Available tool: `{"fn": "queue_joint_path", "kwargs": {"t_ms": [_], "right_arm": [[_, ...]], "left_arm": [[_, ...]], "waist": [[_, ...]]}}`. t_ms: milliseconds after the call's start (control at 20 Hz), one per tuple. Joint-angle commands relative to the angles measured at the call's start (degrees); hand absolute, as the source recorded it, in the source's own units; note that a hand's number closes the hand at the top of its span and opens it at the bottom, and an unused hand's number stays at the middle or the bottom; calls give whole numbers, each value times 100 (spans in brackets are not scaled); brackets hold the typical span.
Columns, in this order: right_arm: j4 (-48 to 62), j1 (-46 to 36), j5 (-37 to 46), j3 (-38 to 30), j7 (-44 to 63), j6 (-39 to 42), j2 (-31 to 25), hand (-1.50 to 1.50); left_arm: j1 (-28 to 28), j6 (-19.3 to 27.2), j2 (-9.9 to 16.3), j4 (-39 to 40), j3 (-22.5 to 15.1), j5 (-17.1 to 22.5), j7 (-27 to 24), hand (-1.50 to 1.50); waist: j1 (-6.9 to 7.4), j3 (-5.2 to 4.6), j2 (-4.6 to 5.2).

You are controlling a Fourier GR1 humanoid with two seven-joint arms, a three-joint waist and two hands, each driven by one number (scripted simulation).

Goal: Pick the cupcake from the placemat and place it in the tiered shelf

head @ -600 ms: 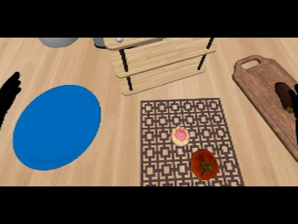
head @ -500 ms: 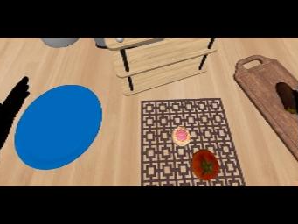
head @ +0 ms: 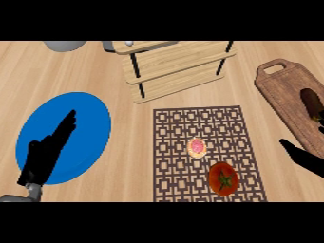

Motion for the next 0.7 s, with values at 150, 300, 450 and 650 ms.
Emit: {"fn": "queue_joint_path", "kwargs": {"t_ms": [150,300,450,650], "right_arm": [[-1004,73,124,817,-45,281,521,-150],[-1463,103,502,1303,343,489,384,-150],[-2274,-141,862,1686,1709,763,-3,-150],[-2312,-685,1168,2163,3387,1472,-505,-150]], "left_arm": [[-198,-243,-201,146,-26,67,137,0],[-231,-169,-454,472,-129,-90,-98,0],[-147,-157,-406,398,-21,-48,-50,0],[-116,-180,-399,347,-78,-102,-136,0]], "waist": [[81,33,-19],[68,30,-12],[89,22,-19],[180,0,-8]]}}
